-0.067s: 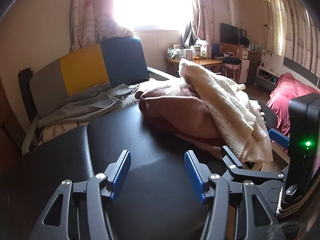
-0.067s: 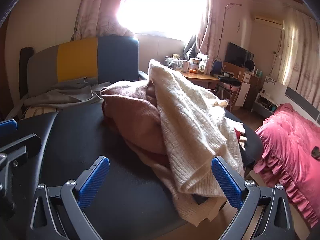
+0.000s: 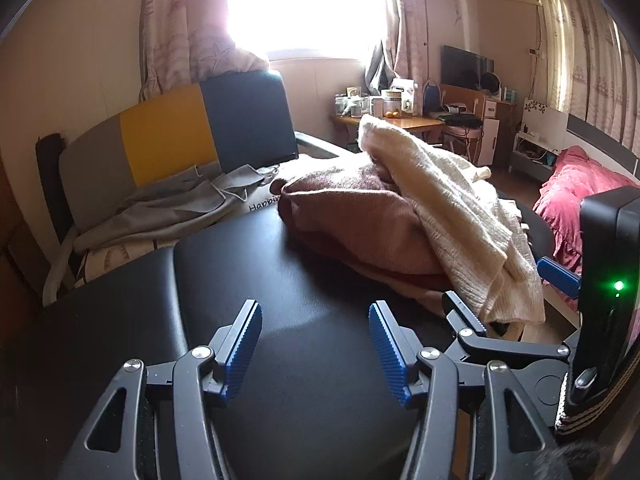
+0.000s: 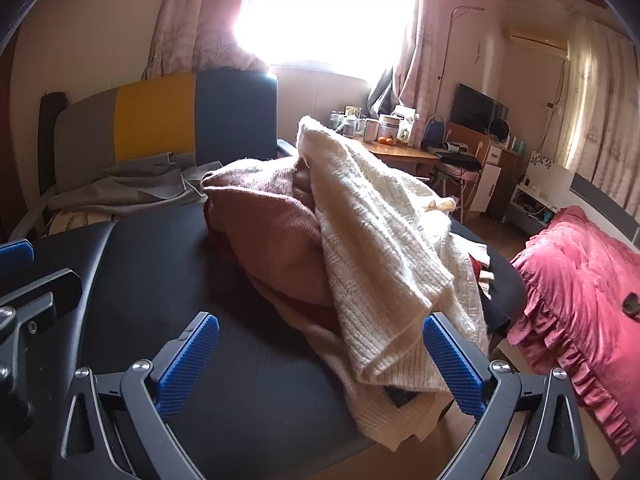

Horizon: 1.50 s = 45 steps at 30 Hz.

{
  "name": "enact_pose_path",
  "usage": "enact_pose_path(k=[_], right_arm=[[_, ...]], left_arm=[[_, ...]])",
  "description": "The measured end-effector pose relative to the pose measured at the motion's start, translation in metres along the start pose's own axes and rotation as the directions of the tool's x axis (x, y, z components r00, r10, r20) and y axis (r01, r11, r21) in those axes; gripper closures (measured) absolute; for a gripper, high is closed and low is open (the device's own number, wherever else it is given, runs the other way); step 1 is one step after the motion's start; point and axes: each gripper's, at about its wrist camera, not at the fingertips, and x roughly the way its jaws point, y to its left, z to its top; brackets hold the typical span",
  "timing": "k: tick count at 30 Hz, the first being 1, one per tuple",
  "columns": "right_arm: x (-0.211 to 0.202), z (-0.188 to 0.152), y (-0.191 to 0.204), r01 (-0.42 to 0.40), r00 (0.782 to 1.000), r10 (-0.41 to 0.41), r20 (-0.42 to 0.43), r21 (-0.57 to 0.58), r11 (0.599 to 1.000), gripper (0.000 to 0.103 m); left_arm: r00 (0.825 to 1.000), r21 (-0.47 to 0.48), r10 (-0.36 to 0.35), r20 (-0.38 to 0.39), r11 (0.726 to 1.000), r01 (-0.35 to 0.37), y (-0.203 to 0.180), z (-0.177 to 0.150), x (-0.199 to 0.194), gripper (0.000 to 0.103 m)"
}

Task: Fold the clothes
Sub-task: 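Move both grippers toward the pile of sweaters on the bench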

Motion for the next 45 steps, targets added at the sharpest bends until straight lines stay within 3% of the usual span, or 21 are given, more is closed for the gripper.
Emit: enact_pose_path(k=[8, 18, 22, 24, 27, 31, 35, 38, 42, 45], right_arm=[[0.004, -0.013, 0.012, -0.045, 0.998, 0.044, -0.045, -0.01, 0.999, 0.0], [0.01, -0.03, 0.026, -0.092, 0.99, 0.089, -0.105, -0.021, 0.996, 0.0], [0.016, -0.039, 0.027, -0.126, 0.98, 0.125, -0.152, 0.0, 0.992, 0.0], [0.022, -0.043, 0.028, -0.151, 0.972, 0.151, -0.182, 0.015, 0.988, 0.0], [0.033, -0.049, 0.032, -0.185, 0.956, 0.187, -0.228, 0.031, 0.982, 0.0], [0.053, -0.055, 0.041, -0.207, 0.932, 0.206, -0.297, 0.03, 0.978, 0.0], [0.069, -0.057, 0.059, -0.222, 0.917, 0.218, -0.335, 0.027, 0.975, 0.0], [0.066, -0.048, 0.075, -0.204, 0.937, 0.189, -0.294, -0.018, 0.979, 0.0], [0.04, -0.02, 0.093, -0.096, 0.99, 0.082, -0.115, -0.129, 0.987, 0.0], [0.025, -0.001, 0.09, -0.066, 0.997, 0.061, -0.041, -0.116, 0.991, 0.0]], left_arm=[[1.0, -0.038, 0.013, -0.025, 0.999, -0.013, 0.017, -0.01, 0.0, 0.046], [0.994, -0.063, 0.081, -0.067, 0.994, -0.085, 0.036, -0.027, 0.005, 0.046], [0.992, -0.101, 0.007, -0.123, 0.995, -0.02, 0.054, -0.05, 0.023, 0.044], [0.983, -0.142, -0.024, -0.183, 0.99, -0.002, 0.067, -0.066, 0.038, 0.044], [0.965, -0.185, 0.02, -0.262, 0.98, -0.07, 0.089, -0.093, 0.059, 0.044], [0.944, -0.212, 0.105, -0.312, 0.961, -0.177, 0.122, -0.12, 0.071, 0.045], [0.945, -0.281, 0.109, -0.307, 0.939, -0.199, 0.152, -0.13, 0.066, 0.045], [0.949, -0.293, 0.134, -0.285, 0.931, -0.219, 0.167, -0.134, 0.055, 0.045], [0.936, -0.29, 0.191, -0.295, 0.916, -0.278, 0.186, -0.145, 0.052, 0.045], [0.929, -0.323, 0.198, -0.314, 0.897, -0.301, 0.195, -0.155, 0.046, 0.044]])
